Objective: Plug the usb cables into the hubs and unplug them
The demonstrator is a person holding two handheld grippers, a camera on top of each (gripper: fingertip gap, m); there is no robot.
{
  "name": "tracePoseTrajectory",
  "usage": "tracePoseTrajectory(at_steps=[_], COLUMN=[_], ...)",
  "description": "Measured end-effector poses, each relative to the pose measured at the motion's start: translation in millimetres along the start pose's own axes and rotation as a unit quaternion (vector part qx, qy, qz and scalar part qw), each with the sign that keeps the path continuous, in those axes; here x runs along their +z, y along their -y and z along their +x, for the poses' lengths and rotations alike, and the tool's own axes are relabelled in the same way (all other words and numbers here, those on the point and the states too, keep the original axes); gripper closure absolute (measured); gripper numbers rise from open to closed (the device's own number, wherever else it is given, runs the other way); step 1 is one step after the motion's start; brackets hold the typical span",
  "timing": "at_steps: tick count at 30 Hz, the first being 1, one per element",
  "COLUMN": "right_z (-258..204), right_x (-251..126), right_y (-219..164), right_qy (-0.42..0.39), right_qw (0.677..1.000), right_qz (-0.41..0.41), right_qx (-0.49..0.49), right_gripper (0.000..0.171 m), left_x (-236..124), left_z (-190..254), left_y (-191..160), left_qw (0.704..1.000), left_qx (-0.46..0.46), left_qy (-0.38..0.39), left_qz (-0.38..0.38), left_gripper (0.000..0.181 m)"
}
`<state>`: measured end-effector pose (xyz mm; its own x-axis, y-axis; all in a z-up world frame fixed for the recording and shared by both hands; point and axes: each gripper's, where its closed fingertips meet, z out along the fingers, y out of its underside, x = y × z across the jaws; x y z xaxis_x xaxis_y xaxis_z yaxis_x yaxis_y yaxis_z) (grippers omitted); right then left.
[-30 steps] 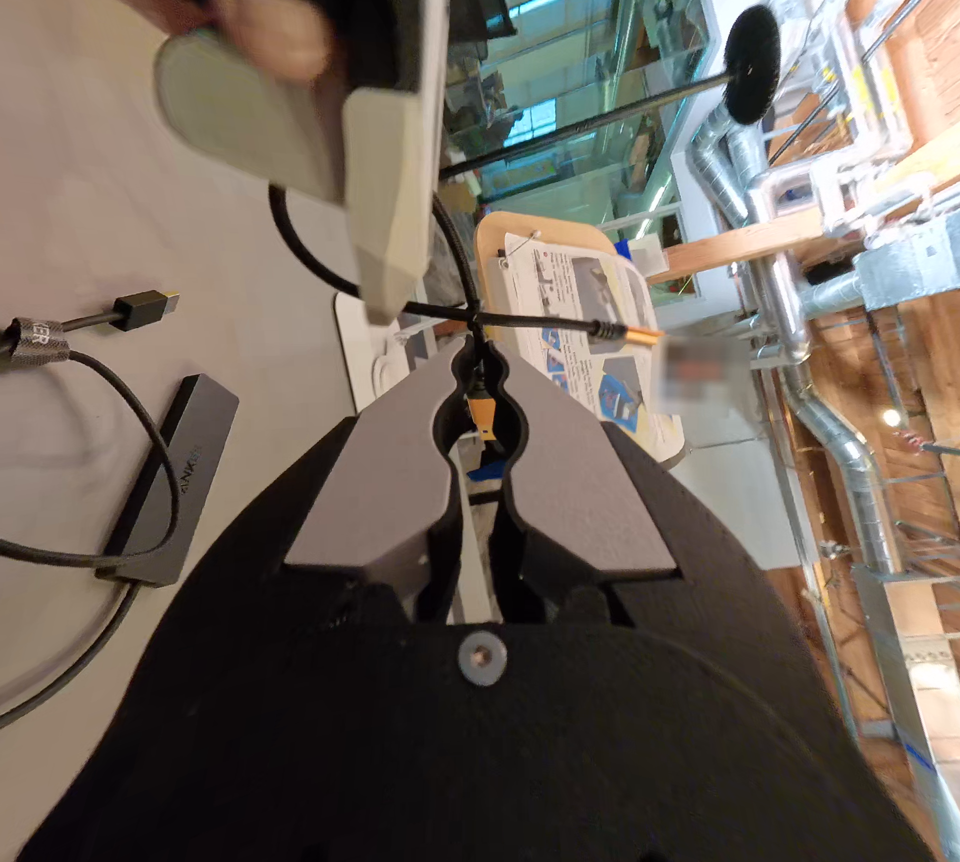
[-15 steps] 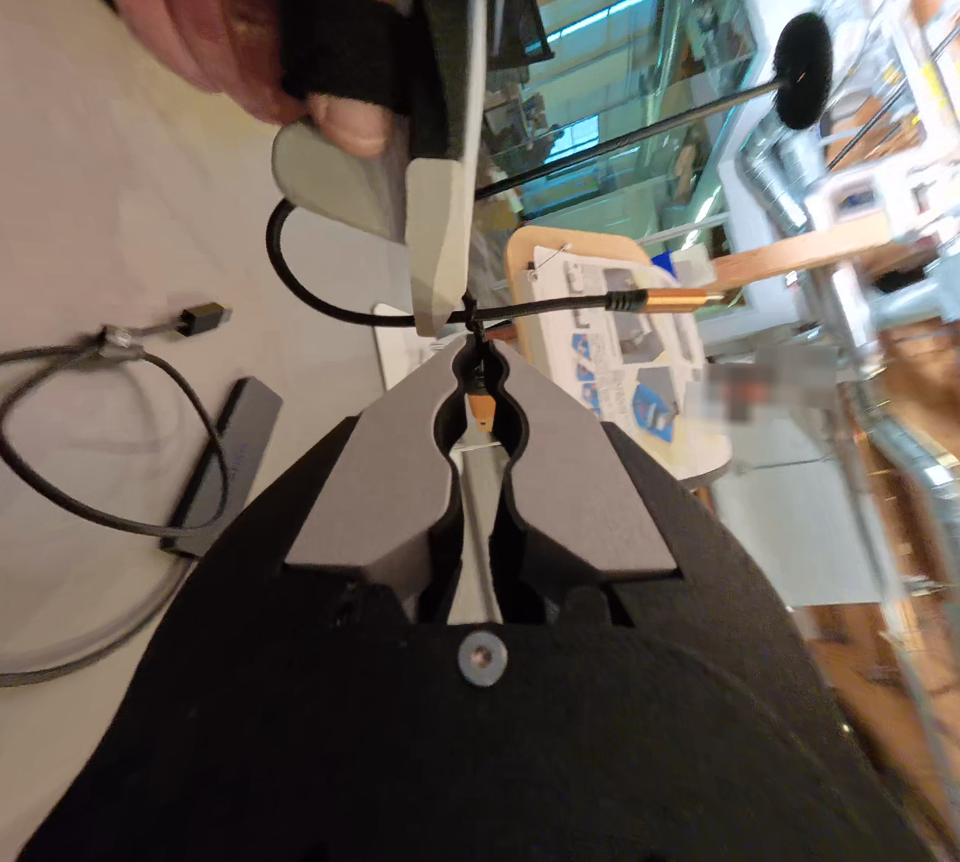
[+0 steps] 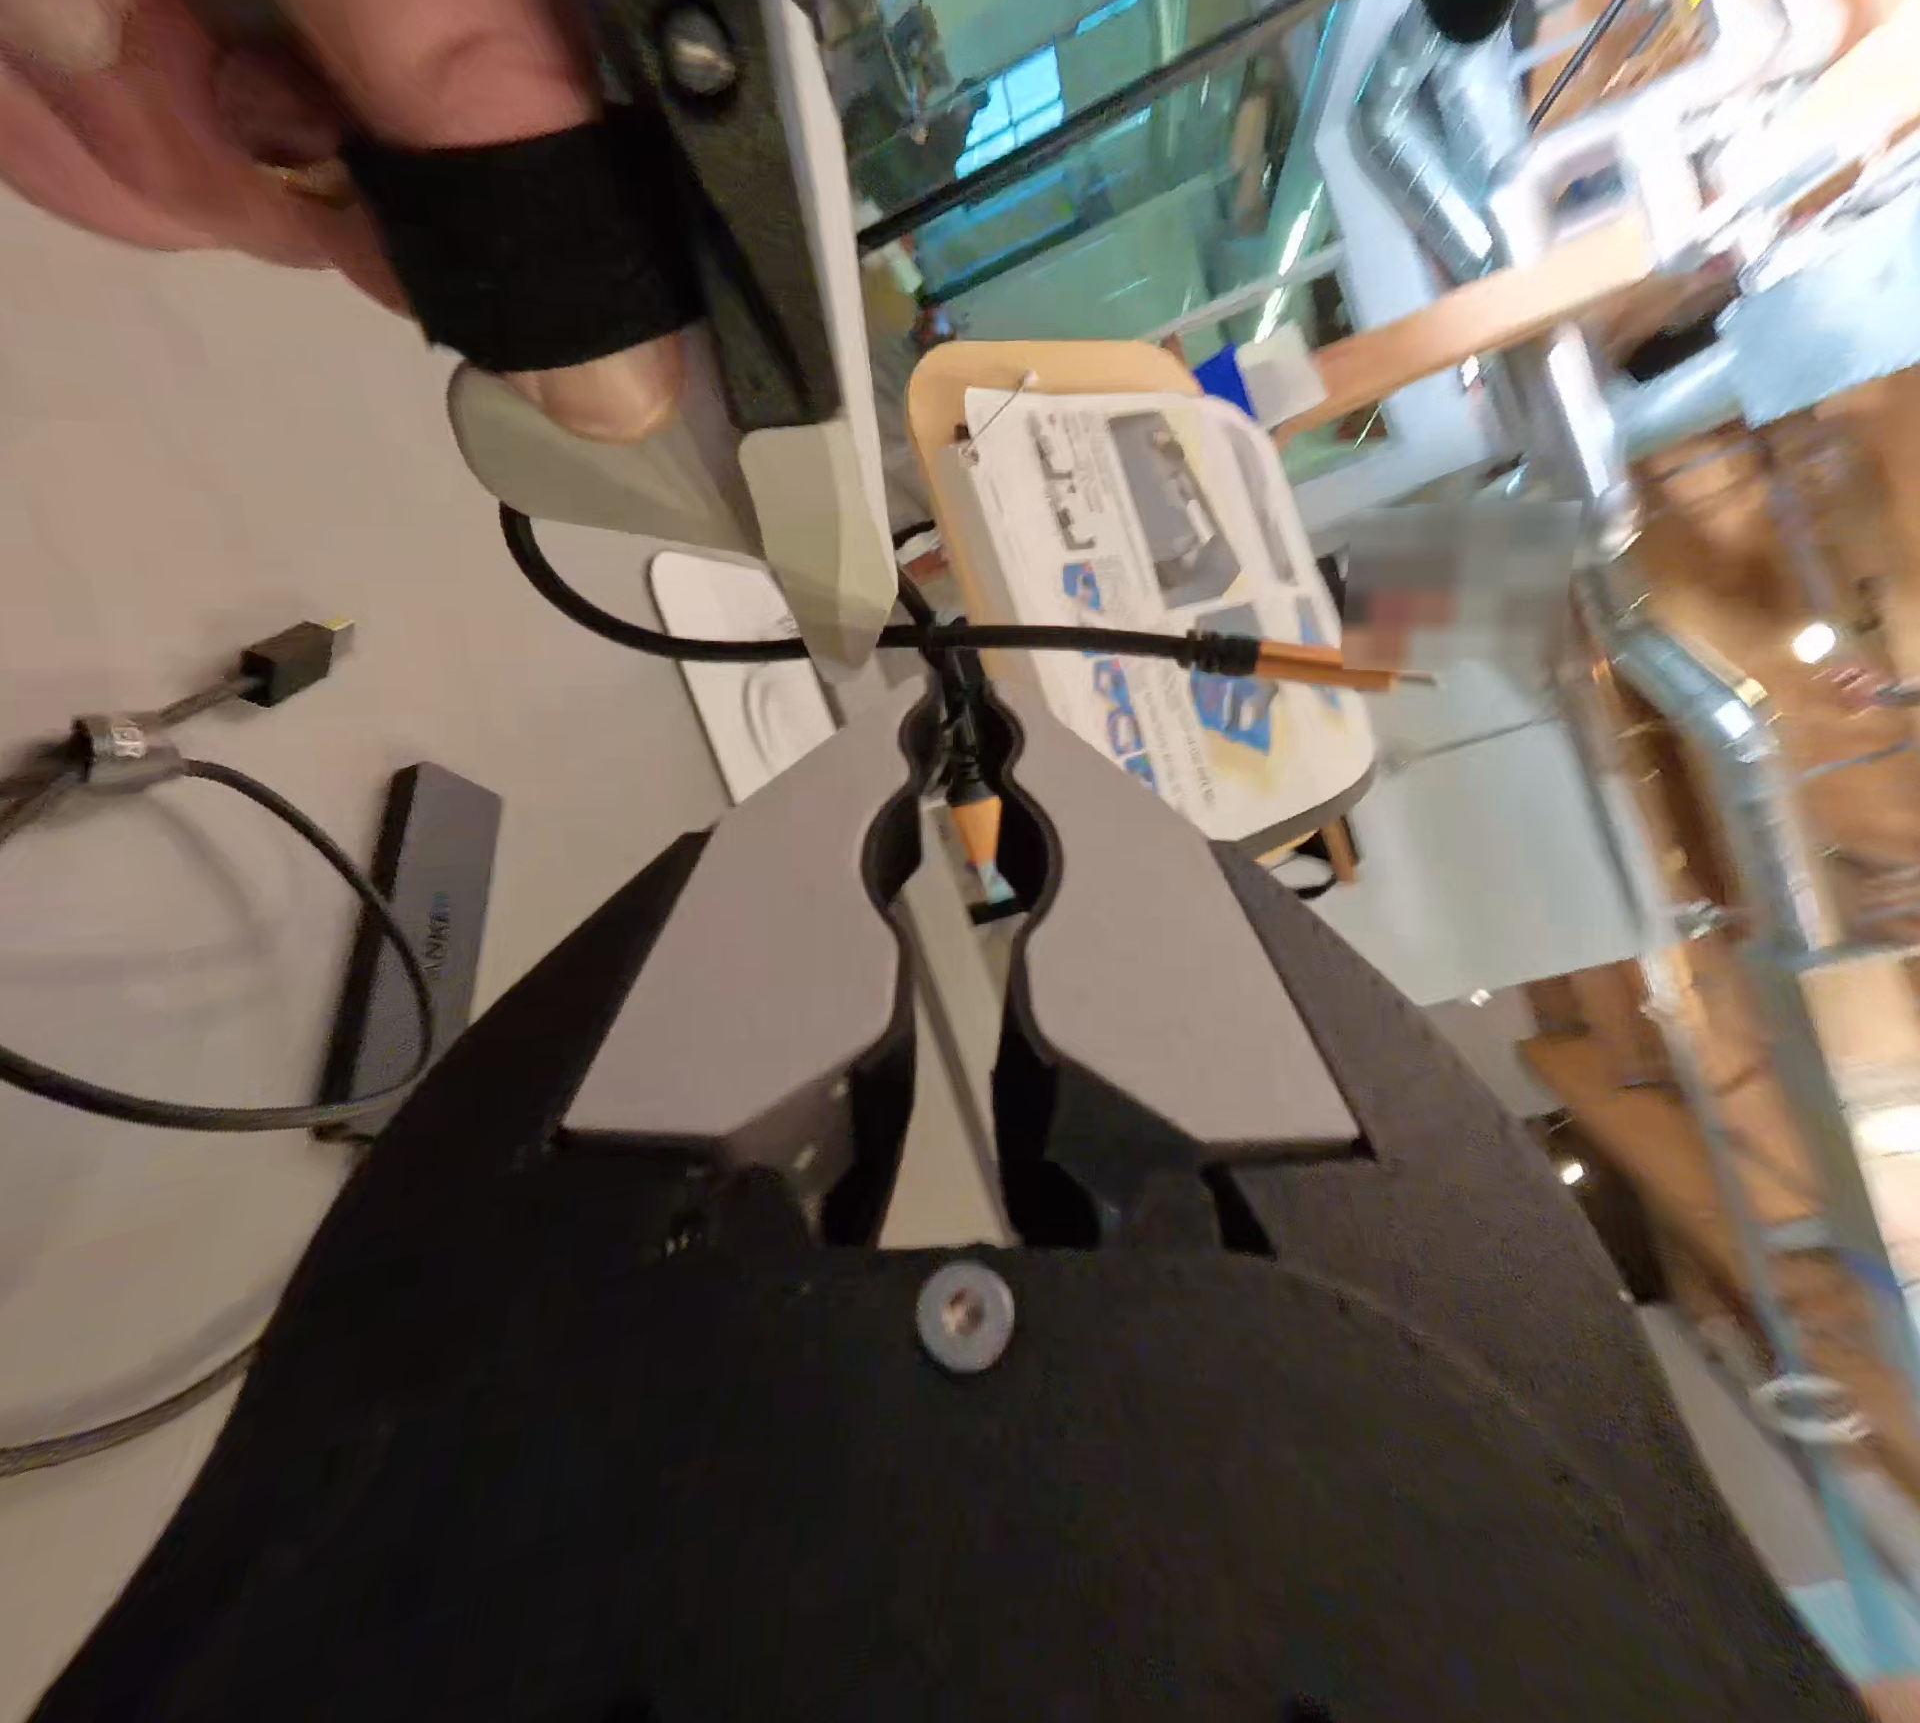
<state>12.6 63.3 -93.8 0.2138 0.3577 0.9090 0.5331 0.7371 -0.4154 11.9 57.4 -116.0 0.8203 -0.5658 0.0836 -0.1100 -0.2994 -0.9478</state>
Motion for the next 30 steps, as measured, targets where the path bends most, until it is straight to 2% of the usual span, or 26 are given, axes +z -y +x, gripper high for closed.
tracePoseTrajectory(at_steps=[2, 9, 14, 16, 18, 19, 21, 22, 23, 25, 27, 28, 29, 30], right_z=[-0.8, -2.3, -3.6, -6.7, -8.9, -10.1, -10.3, -9.5, -7.2, -1.8, 2.2, 2.3, 0.1, -2.4], right_x=[-0.4, 1.7, 0.9, 0.9, 0.9, 0.5, -1.7, -3.2, -5.2, -9.0, -13.5, -16.9, -18.8, -18.1], right_y=[3.1, 1.9, 0.0, -1.9, -2.5, -1.9, 2.3, 4.8, 8.3, 14.7, 22.0, 27.4, 32.3, 34.6], right_qy=[-0.001, 0.011, 0.013, 0.051, 0.111, 0.148, 0.216, 0.246, 0.275, 0.319, 0.341, 0.351, 0.356, 0.350], right_qw=[0.999, 0.995, 0.994, 0.997, 0.990, 0.974, 0.914, 0.872, 0.817, 0.688, 0.563, 0.512, 0.477, 0.461], right_qz=[0.011, 0.025, 0.025, 0.026, 0.033, 0.040, 0.067, 0.085, 0.108, 0.156, 0.210, 0.235, 0.249, 0.252], right_qx=[-0.033, -0.101, -0.103, -0.044, 0.085, 0.167, 0.337, 0.414, 0.495, 0.633, 0.723, 0.747, 0.764, 0.775], right_gripper=[0.151, 0.171, 0.171, 0.171, 0.171, 0.171, 0.171, 0.171, 0.171, 0.171, 0.171, 0.171, 0.171, 0.171], left_x=[-0.2, 1.3, 2.3, 3.2, 3.7, 4.0, 3.6, 3.1, 2.2, 0.7, 0.7, 0.3, 0.1, 0.0], left_z=[-0.8, 7.0, 7.2, 6.5, 4.2, 2.0, -1.0, -1.7, -2.5, -4.2, -8.7, -10.0, -10.2, -11.1], left_y=[-0.1, 2.5, 3.5, 1.7, 1.9, 2.1, 4.1, 5.4, 7.7, 12.2, 14.1, 15.3, 15.9, 14.8], left_qw=[1.000, 0.999, 0.999, 0.999, 1.000, 1.000, 0.998, 0.997, 0.994, 0.989, 0.983, 0.981, 0.980, 0.981], left_qx=[-0.014, -0.037, -0.042, -0.033, -0.011, 0.009, 0.048, 0.065, 0.088, 0.122, 0.147, 0.155, 0.156, 0.152], left_qy=[-0.002, -0.026, -0.030, -0.021, -0.004, 0.009, 0.034, 0.044, 0.058, 0.080, 0.098, 0.103, 0.101, 0.099], left_qz=[-0.004, -0.010, -0.008, -0.009, -0.002, 0.001, 0.014, 0.018, 0.025, 0.039, 0.052, 0.061, 0.070, 0.074], left_gripper=[0.179, 0.179, 0.178, 0.179, 0.179, 0.179, 0.178, 0.179, 0.179, 0.178, 0.179, 0.178, 0.179, 0.178])
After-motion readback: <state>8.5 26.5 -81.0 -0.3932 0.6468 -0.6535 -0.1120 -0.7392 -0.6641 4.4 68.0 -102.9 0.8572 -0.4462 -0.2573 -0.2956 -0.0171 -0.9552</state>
